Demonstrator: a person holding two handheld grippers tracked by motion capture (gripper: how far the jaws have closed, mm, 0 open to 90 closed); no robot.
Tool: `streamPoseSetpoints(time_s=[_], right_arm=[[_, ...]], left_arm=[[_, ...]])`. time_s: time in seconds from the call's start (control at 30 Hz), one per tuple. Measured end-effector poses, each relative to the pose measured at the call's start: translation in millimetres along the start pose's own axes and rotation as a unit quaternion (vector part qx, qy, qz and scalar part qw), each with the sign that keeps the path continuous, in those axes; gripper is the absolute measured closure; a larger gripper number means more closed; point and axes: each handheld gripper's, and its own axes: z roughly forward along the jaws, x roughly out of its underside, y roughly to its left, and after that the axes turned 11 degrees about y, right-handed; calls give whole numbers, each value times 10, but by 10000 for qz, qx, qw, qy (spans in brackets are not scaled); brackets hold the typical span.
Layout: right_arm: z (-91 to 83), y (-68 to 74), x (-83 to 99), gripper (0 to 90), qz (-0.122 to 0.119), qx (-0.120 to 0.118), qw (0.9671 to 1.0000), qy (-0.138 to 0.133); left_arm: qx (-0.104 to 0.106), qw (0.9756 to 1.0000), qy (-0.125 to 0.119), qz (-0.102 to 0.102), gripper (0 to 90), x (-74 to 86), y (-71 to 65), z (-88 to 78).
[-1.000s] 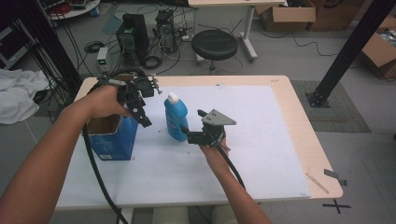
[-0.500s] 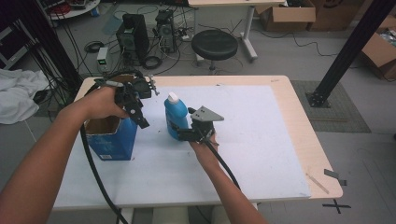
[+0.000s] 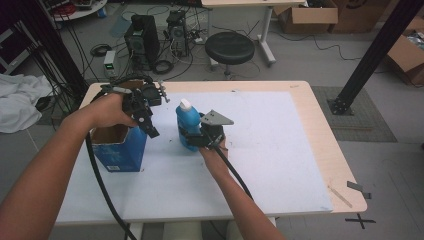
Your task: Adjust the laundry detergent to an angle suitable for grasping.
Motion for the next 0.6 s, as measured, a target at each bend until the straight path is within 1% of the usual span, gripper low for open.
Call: streamPoseSetpoints(time_s=[0.13,0.27,0.33,0.43,0.5,0.6], right_arm=[[24,0,-17,148,27,2,10000,-19],[51,21,-37,151,-32,4,10000,-25],[69,19,-37,152,20,-3,10000,5],[84,17,-37,168,52,-11,10000,13],[85,19,-39,186,15,-11,10000,40],[78,9,-37,208,67,-37,10000,34]], left_arm=[[1,10000,-1,-4,199,3,4,8],[12,10000,16,-9,199,8,14,15],[16,10000,19,-12,199,8,18,19],[15,10000,11,-4,199,9,20,20],[23,10000,6,-14,199,11,23,22],[14,10000,9,-2,199,9,26,28]])
